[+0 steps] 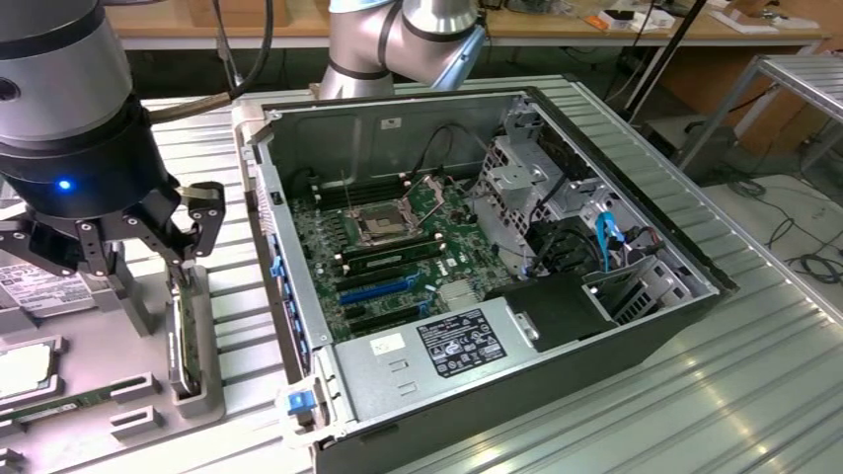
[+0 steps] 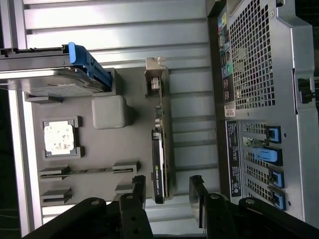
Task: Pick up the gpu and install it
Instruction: 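Pick up the gpu and move the gpu toward the slot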
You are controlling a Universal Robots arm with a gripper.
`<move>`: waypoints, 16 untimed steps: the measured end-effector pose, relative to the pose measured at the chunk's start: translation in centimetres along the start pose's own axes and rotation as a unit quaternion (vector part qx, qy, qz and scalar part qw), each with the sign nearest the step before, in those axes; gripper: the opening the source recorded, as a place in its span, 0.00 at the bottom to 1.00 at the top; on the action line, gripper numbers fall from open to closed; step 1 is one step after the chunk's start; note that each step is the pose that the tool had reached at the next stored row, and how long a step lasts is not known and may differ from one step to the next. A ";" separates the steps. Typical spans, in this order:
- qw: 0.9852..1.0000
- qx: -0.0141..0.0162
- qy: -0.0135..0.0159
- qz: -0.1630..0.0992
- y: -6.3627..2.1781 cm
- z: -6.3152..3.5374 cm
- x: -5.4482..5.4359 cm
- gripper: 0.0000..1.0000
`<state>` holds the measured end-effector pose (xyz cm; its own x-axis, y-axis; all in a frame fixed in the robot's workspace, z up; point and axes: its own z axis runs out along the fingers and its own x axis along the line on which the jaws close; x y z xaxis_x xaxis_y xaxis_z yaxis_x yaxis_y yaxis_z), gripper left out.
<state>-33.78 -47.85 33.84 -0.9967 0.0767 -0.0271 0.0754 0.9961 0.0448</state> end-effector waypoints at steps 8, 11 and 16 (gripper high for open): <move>1.000 0.000 0.000 0.000 -0.04 0.49 0.0 0.48; 1.000 0.000 0.000 0.000 -0.06 0.70 0.0 0.48; 1.000 0.000 0.000 0.000 -0.08 1.03 0.0 0.48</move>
<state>-33.78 -47.88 32.82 -0.9967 0.0767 -0.0272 0.0755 0.9961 0.0448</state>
